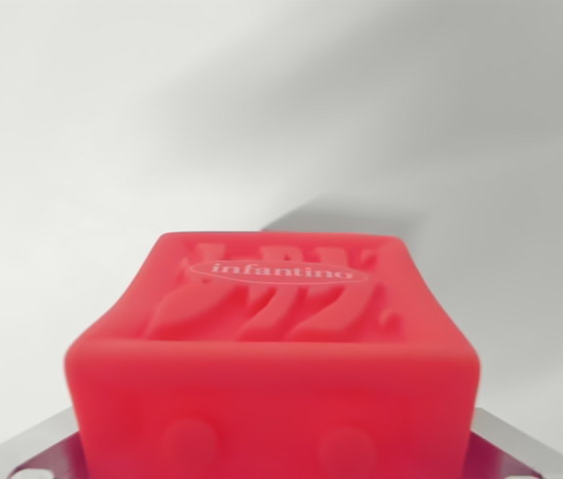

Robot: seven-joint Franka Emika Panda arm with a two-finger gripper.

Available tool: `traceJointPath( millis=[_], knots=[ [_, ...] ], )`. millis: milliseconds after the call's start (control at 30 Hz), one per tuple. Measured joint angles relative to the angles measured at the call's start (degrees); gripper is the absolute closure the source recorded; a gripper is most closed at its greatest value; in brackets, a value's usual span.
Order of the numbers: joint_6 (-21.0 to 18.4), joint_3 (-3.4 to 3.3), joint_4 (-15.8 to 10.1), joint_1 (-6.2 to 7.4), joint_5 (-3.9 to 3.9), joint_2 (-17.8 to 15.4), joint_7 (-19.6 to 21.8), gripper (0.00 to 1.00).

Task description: Destack cube

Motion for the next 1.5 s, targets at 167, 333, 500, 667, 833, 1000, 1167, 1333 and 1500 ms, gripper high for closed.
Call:
traceJointPath(
  millis=[167,333,500,667,833,1000,1167,1333,1500],
  knots=[
    [0.1,-0.05,1.7,-0.43,0.54,1.8,-3.8,1.0],
    [0.1,-0.05,3.2,-0.85,1.0,3.4,-7.1,1.0],
    [0.1,-0.05,4.8,-1.29,1.52,5.0,-10.7,1.0],
    [0.1,-0.05,6.3,-1.64,1.99,6.5,-13.9,1.0],
    [0.1,-0.04,7.7,-2.03,2.33,7.9,-16.5,1.0],
    [1.8,0.05,7.8,-2.07,3.08,9.7,-17.3,1.0],
    [4.1,0.31,7.8,-2.11,4.03,12.3,-18.0,1.0],
    [6.0,0.6,7.8,-2.27,4.87,14.3,-18.7,1.0],
    [7.9,1.02,8.1,-2.55,5.7,16.5,-19.2,1.0]
  ],
)
